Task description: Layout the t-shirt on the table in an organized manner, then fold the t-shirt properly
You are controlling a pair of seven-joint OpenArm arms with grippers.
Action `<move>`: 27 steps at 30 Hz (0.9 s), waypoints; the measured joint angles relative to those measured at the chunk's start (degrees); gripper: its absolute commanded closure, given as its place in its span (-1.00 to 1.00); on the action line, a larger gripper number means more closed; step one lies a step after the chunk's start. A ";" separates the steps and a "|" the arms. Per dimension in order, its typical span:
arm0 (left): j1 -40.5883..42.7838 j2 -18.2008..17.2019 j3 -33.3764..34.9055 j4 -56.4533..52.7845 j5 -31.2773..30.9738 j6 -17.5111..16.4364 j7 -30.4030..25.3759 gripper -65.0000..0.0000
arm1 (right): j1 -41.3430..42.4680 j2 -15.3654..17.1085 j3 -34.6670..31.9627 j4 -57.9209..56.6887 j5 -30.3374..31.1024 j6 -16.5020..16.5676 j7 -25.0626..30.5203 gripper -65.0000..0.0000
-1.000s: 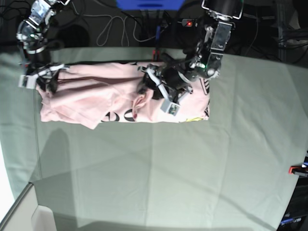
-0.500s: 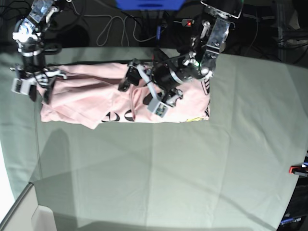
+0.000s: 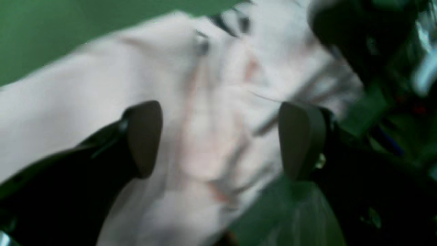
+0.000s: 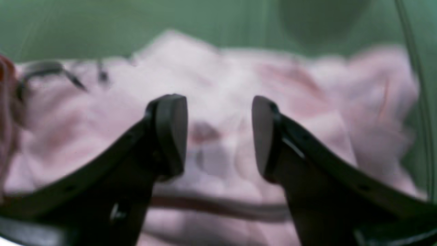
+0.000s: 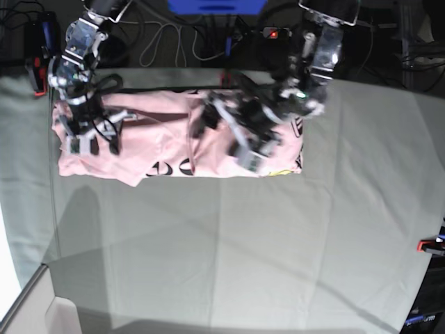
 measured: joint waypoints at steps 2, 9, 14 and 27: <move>0.28 -0.13 -3.67 0.00 0.22 0.07 0.22 -0.58 | -0.31 0.61 2.10 -1.20 -0.04 0.00 -0.02 0.06; 0.24 -0.13 -14.56 0.00 0.00 0.02 0.22 -0.58 | -1.46 2.38 5.01 -3.45 1.07 0.44 1.16 0.06; 0.11 0.39 -20.41 0.00 -0.02 0.04 0.22 -0.58 | -3.21 2.56 5.07 -3.45 1.29 0.44 2.08 0.22; -2.03 0.35 -30.42 -0.50 0.11 0.00 0.66 -0.59 | -6.69 1.73 5.01 -3.10 2.58 0.42 4.17 0.26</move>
